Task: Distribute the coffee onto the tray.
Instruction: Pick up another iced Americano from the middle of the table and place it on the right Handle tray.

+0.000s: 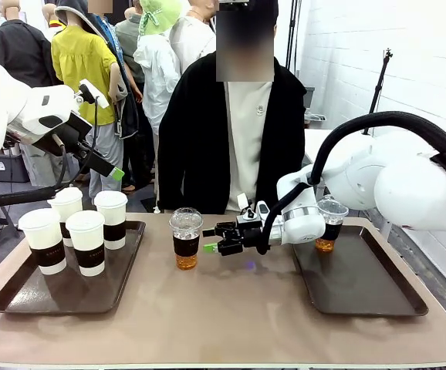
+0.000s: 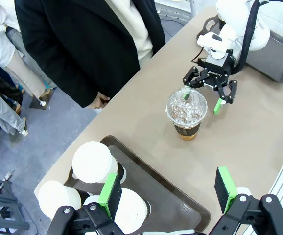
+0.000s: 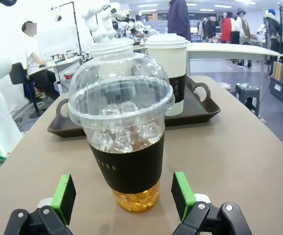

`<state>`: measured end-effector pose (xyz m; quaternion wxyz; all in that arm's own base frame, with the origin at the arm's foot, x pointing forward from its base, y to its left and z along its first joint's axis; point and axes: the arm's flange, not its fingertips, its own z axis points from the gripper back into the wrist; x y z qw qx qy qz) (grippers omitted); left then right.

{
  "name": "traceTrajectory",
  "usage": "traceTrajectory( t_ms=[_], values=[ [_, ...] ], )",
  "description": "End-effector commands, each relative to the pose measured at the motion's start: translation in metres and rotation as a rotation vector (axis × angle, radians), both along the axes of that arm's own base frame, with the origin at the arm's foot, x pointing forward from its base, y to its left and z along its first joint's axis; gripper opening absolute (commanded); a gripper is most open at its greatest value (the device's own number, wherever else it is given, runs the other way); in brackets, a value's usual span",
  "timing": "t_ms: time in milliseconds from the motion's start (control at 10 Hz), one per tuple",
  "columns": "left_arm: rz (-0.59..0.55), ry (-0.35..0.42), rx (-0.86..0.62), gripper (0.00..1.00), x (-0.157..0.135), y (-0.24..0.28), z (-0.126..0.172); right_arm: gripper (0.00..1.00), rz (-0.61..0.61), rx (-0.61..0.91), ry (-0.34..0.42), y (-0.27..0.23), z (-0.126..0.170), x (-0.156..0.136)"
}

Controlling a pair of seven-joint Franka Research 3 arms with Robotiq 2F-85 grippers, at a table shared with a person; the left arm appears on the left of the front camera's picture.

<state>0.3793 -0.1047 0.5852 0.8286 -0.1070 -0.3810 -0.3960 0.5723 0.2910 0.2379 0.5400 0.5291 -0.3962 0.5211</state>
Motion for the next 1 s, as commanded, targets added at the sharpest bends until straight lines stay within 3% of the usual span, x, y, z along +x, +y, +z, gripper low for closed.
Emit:
traceTrajectory(
  t_ms=[0,900],
  values=[
    [0.003,0.007,-0.006,1.00,0.001,0.001,0.000,1.00,0.026,-0.001,-0.020,0.008,-0.004,0.006],
    [0.003,0.007,-0.006,1.00,0.001,0.001,0.000,1.00,-0.037,-0.006,-0.073,0.026,-0.006,0.007]
  ],
)
